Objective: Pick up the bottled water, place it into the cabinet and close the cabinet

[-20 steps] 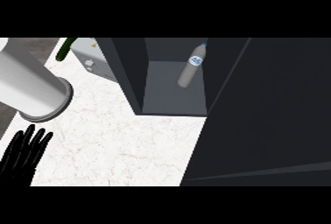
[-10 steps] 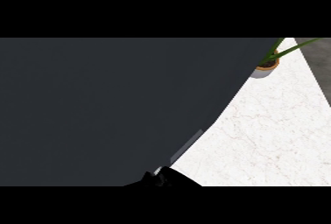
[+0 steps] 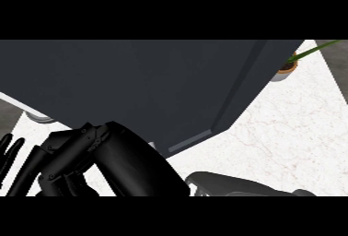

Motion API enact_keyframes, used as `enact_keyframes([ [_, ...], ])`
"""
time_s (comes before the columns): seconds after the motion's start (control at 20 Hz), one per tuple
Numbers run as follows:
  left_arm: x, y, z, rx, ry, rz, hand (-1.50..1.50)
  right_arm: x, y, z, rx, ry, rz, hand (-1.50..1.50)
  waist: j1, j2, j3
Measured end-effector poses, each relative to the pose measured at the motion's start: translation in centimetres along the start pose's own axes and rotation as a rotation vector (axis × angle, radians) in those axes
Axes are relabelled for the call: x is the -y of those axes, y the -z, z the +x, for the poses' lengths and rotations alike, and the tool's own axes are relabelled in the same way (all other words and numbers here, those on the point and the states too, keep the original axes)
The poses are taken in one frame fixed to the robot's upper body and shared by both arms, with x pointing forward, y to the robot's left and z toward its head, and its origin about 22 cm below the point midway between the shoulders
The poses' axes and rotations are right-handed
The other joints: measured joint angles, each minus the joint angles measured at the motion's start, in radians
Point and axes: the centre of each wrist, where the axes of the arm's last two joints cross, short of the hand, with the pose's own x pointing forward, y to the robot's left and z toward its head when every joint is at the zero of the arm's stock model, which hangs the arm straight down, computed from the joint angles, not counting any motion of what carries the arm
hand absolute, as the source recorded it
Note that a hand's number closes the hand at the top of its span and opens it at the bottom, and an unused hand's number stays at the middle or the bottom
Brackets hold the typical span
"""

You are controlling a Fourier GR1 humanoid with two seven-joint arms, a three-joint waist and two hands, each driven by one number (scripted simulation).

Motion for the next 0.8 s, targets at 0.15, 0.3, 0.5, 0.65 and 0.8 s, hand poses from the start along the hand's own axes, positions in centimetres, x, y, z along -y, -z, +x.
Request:
enact_keyframes([
  [0.15, -0.2, 0.3, 0.6, 0.0, 0.006, 0.005, -1.5, 0.7, 1.3, -0.2, -0.06, 0.006, 0.112, 1.5, -0.005, 0.004, 0.001],
  [0.3, 0.2, -0.2, 1.1, -0.002, 0.003, -0.004, -1.5, 1.9, 2.7, -0.8, -0.124, 0.026, 0.2, 1.5, -0.001, 0.005, 0.001],
  [0.5, 0.1, -0.8, 1.9, -0.003, 0.01, 0.01, -1.5, 4.0, 3.7, -2.0, -0.149, 0.058, 0.233, 1.5, -0.015, 0.002, 0.002],
  [0.65, 0.2, -1.1, 2.1, 0.001, 0.019, 0.016, -1.5, 6.4, 4.1, -2.6, -0.142, 0.064, 0.213, 1.5, -0.024, 0.001, 0.002],
  [0.8, 0.4, -1.4, 1.6, -0.002, 0.018, 0.023, -1.5, 8.4, 4.7, -3.0, -0.127, 0.055, 0.178, 1.5, -0.032, 0.002, 0.002],
])
